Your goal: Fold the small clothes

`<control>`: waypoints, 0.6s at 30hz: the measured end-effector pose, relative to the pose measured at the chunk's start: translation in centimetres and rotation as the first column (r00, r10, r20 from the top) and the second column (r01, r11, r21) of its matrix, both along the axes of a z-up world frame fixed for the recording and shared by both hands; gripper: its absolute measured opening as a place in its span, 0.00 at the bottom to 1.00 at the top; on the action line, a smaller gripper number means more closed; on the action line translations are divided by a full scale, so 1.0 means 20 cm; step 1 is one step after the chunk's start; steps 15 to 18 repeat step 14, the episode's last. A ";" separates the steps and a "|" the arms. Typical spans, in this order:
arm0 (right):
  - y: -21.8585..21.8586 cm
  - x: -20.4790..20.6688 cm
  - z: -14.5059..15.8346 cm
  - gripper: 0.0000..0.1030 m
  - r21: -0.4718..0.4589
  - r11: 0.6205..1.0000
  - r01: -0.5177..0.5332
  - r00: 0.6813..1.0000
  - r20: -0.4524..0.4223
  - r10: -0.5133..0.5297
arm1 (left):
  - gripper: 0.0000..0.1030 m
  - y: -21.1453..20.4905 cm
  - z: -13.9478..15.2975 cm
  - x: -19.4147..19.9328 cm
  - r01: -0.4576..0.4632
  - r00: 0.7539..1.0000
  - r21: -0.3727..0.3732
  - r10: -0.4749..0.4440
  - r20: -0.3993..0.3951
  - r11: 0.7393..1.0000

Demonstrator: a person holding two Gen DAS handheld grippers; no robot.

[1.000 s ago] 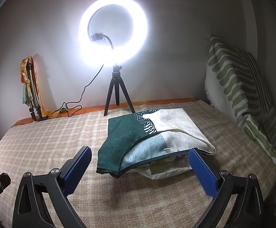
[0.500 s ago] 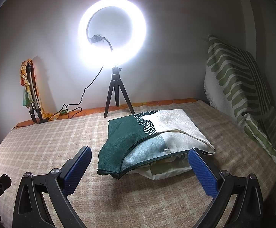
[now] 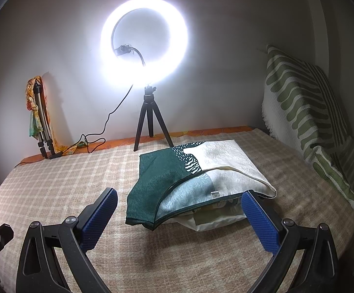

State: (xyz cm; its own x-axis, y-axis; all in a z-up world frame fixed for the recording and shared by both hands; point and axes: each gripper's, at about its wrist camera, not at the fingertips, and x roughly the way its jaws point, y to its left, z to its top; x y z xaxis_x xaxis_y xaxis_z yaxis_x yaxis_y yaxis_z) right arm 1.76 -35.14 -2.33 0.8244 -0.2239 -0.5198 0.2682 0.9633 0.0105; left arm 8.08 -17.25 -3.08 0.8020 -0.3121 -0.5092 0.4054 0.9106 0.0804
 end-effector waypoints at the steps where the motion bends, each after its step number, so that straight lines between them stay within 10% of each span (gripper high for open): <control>1: 0.00 0.00 0.00 1.00 0.000 1.000 -0.001 1.000 0.000 0.001 | 0.99 0.00 0.00 0.00 -0.001 1.000 0.000 0.001 0.000 1.000; 18: 0.00 0.00 0.00 1.00 0.003 1.000 0.002 1.000 0.000 -0.002 | 0.99 0.01 0.02 0.00 -0.004 1.000 -0.011 0.004 -0.005 1.000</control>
